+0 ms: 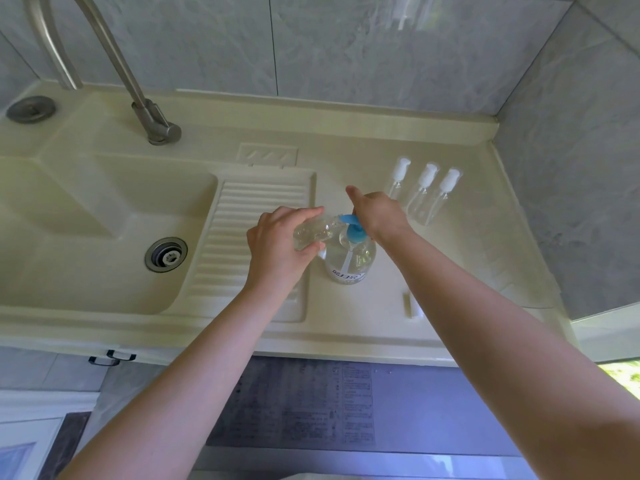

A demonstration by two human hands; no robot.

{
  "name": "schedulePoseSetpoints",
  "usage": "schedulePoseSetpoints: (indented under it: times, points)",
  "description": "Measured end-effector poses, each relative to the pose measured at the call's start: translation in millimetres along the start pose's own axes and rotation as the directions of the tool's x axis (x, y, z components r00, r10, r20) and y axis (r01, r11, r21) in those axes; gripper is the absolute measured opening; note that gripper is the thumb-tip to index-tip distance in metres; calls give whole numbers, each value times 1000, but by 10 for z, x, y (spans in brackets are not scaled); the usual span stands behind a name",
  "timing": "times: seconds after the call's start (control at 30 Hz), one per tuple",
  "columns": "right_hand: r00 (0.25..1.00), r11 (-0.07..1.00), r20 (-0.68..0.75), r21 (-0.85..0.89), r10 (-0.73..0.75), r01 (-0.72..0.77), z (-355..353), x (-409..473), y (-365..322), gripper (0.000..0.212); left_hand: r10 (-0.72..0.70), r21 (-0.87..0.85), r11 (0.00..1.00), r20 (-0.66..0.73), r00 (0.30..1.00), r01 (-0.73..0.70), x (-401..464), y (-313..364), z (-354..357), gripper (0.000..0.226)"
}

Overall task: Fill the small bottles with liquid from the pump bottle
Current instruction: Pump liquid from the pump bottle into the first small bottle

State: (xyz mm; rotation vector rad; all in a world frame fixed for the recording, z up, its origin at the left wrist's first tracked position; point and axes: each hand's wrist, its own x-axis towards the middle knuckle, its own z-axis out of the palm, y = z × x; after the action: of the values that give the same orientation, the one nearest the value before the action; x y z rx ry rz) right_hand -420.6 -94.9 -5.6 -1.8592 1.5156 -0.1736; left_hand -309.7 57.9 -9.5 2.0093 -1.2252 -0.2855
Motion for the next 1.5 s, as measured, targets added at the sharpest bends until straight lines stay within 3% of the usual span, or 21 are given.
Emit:
schedulePoseSetpoints:
  times: [0.23, 0.43, 0.67, 0.83, 1.1, 1.3, 1.5]
  points:
    - [997, 999, -82, -41, -6, 3, 56, -58, -7, 59, -2, 44, 999, 6, 1000, 2, -5, 5, 24, 53]
    - [999, 1000, -28, -20, 21, -22, -8, -97, -37, 63, -6, 40, 999, -1, 1000, 6, -7, -19, -17, 54]
    - [998, 999, -56, -53, 5, -8, 38, -37, -41, 53, -3, 45, 999, 4, 1000, 2, -9, -28, 16, 56]
    - [997, 997, -82, -71, -3, -2, 51, -63, -32, 57, 3, 65, 998, 11, 1000, -3, -6, -17, 33, 57]
    - [1000, 998, 4, -64, 3, -3, 18, 5, -20, 59, 4, 55, 998, 9, 1000, -4, 8, -42, -17, 58]
    - [999, 998, -42, -61, 20, -22, 59, 29, -11, 45, 8, 50, 999, 3, 1000, -8, 10, -51, 9, 57]
    - [998, 998, -60, -70, -4, 0, 78, 6, -30, 50, 10, 41, 999, 9, 1000, -11, 11, -57, 38, 57]
